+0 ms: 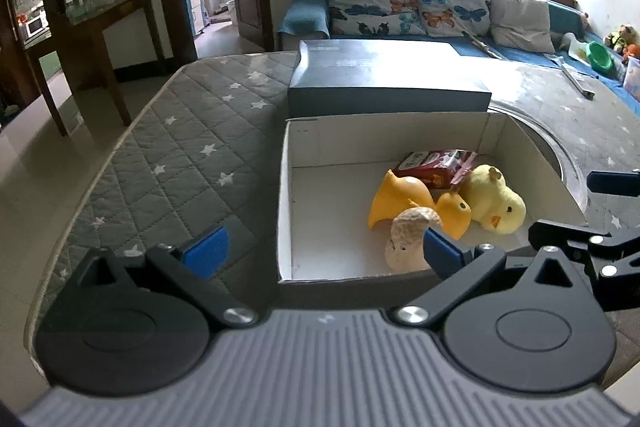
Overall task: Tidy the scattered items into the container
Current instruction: 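Withdraw both open grippers from the box toward the dark grey lid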
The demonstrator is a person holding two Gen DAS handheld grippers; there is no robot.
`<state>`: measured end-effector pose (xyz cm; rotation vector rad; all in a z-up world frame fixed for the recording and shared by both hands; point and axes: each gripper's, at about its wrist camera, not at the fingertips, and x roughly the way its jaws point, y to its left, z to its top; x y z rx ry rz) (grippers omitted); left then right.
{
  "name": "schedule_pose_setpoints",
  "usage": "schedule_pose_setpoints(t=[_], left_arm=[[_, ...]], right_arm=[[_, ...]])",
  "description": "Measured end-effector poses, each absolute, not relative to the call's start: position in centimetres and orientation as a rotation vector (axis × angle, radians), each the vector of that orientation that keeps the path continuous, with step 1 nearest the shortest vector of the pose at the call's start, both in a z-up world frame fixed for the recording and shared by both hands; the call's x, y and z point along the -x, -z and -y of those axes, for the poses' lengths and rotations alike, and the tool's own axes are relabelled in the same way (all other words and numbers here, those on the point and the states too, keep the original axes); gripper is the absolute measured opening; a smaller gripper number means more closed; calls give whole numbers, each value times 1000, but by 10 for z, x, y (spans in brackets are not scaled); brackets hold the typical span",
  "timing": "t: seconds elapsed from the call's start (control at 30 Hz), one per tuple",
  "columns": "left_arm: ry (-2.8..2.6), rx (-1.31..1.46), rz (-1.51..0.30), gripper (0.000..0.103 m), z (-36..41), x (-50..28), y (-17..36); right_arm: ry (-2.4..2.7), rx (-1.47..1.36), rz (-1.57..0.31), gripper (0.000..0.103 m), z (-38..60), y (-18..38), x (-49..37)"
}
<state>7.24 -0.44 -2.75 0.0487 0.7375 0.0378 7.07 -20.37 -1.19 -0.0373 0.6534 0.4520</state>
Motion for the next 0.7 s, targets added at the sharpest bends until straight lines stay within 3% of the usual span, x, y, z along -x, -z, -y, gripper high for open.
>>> schedule_pose_setpoints(t=[0.7], left_arm=[[-22,-34,-753,103,-2,-138,19]], right_arm=[[-428,37,-665,103,218,2,-112]])
